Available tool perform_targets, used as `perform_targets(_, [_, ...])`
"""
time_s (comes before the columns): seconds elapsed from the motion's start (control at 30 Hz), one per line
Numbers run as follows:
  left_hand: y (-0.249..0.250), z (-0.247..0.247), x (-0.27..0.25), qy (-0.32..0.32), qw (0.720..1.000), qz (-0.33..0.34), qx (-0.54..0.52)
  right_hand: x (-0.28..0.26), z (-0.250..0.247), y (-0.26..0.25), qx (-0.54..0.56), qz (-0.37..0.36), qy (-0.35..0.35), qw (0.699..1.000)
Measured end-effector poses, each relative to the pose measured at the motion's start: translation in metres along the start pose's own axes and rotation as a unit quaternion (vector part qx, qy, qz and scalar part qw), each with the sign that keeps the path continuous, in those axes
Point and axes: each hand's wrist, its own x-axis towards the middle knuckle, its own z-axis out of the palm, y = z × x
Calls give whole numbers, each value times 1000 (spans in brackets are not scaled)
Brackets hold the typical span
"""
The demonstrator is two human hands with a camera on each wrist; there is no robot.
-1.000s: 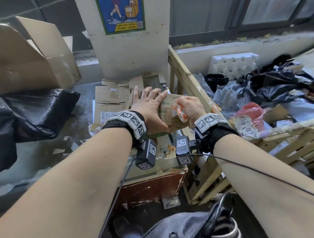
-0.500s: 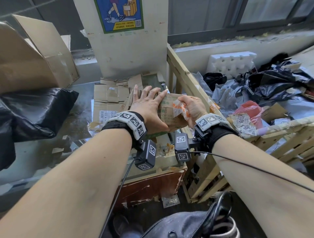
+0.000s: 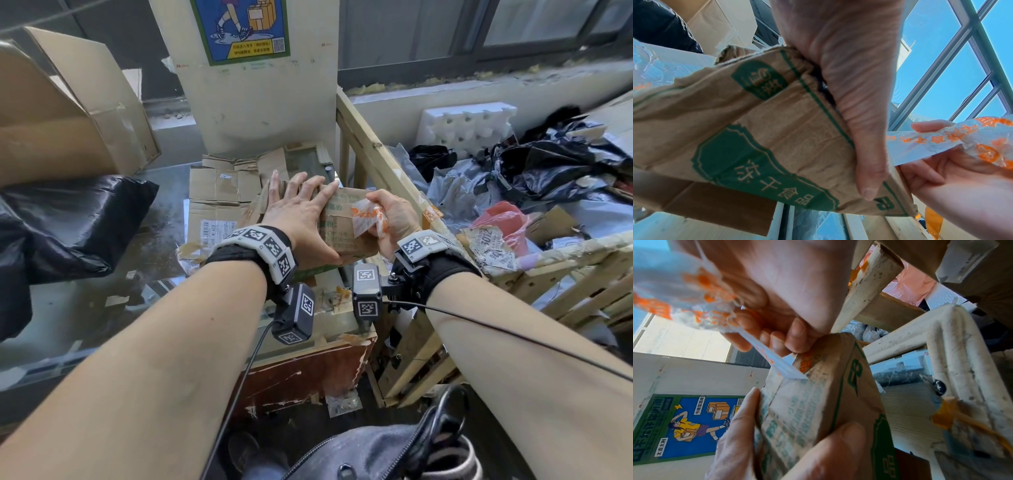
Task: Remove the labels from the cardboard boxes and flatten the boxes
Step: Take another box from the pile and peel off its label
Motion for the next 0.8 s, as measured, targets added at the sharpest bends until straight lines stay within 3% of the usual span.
perform_targets(0.27, [-3, 2, -2, 2, 1000, -13, -9, -2, 13, 3, -39, -83, 2, 996])
perform_targets(0.4, [-4, 2, -1, -2, 1000, -23, -20, -5, 17, 9, -142, -187, 36, 971])
perform_targets(0.5, [-7, 2, -2, -1, 999, -26, -25, -6, 18, 13, -141, -259, 43, 955])
perform_targets(0.67, [-8, 2, -3, 2, 999, -29, -23, -6, 18, 11, -97, -242, 8, 965])
perform_targets(0.8, [-8, 1, -3, -7, 999, -33, -27, -11, 19, 8, -131, -227, -21, 965])
